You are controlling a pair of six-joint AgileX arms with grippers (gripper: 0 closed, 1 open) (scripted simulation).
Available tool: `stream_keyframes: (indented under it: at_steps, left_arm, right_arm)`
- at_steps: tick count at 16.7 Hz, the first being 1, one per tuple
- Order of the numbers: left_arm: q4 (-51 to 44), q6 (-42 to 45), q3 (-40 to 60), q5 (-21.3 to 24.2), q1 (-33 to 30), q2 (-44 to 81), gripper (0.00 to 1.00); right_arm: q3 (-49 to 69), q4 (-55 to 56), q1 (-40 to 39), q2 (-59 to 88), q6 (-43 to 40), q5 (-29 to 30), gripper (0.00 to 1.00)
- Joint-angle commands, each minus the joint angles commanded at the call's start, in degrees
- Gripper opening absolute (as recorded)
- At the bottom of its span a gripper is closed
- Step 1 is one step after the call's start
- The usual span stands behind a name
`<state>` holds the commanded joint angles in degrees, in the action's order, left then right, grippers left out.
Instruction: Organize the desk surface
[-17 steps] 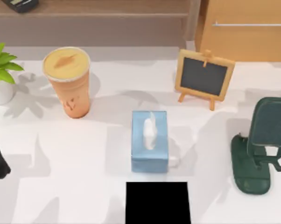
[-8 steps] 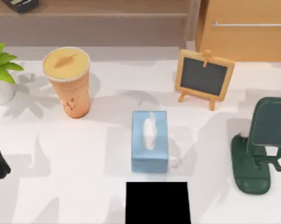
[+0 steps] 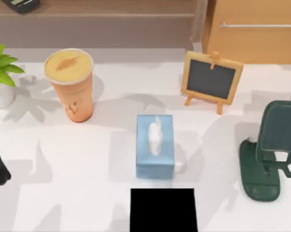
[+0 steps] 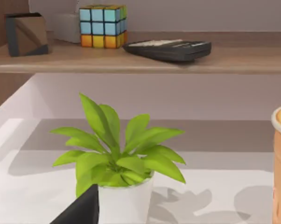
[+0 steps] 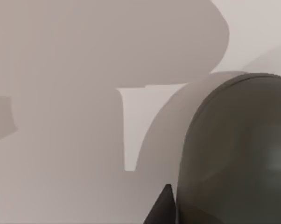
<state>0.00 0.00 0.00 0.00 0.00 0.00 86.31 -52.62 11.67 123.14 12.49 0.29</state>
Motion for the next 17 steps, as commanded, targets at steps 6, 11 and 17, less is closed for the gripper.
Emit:
stream_keyframes:
  at_steps: [6,11,17]
  left_arm:
    - [0.0,0.0,0.0,0.0,0.0,0.0,1.0]
    - [0.0,0.0,0.0,0.0,0.0,0.0,1.0]
    - [0.0,0.0,0.0,0.0,0.0,0.0,1.0]
  right_arm:
    - [5.4,-7.65,0.04,-2.11,-0.09,-0.02,0.0]
    - [9.78,-13.88,0.08,-3.81,-0.15,-0.03,0.0]
    - [12.94,-18.37,0.08,-5.52,-0.23,-0.04,0.0]
